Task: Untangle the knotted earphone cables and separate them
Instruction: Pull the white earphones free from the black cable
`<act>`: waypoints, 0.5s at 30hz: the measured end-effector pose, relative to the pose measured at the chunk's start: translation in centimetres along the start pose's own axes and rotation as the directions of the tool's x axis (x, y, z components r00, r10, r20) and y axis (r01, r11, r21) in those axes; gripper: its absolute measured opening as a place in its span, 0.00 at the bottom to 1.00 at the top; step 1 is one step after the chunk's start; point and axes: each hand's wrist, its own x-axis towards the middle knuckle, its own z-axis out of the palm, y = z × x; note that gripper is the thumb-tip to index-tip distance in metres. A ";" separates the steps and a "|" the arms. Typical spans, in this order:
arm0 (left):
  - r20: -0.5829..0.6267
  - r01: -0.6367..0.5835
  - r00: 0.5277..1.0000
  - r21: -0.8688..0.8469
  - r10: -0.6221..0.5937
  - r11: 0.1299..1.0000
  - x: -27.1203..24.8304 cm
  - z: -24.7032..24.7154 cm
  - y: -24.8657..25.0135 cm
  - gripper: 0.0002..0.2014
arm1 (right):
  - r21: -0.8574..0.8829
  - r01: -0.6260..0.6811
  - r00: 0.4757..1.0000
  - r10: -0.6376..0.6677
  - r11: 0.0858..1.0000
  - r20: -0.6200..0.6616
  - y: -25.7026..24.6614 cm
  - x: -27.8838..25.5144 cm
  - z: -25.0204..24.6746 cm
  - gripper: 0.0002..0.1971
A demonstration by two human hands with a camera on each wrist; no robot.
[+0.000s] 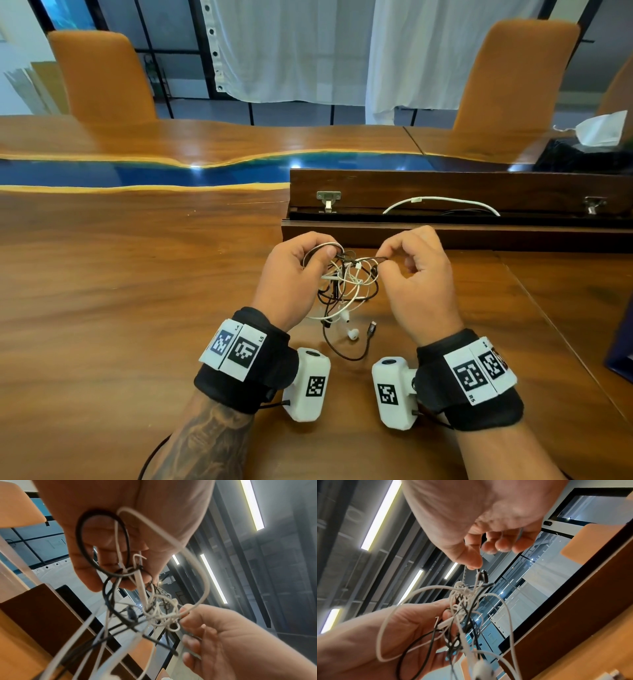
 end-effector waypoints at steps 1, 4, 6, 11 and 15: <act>0.014 0.007 1.000 0.017 -0.007 1.000 0.0 0.0 -0.1 0.08 | 0.019 0.004 0.999 -0.003 1.000 -0.035 0.1 0.0 0.0 0.11; 0.048 0.014 0.999 0.051 -0.016 0.999 -0.1 0.1 -0.1 0.08 | 0.109 0.027 0.994 -0.015 0.994 -0.107 0.1 -0.1 -0.3 0.14; 0.047 0.025 0.998 0.063 -0.028 0.998 -0.1 0.3 0.0 0.08 | 0.142 0.076 0.990 -0.058 0.987 -0.129 -0.3 -0.2 -0.3 0.15; 0.018 0.041 0.999 0.054 -0.042 0.998 -0.1 0.4 0.2 0.08 | 0.183 0.146 0.988 -0.132 0.972 -0.085 -0.7 -0.3 -0.4 0.15; 0.033 0.087 0.996 0.033 -0.088 0.996 0.0 0.2 0.3 0.10 | 0.229 0.047 0.999 -0.049 0.972 0.001 -0.2 -0.1 -0.4 0.11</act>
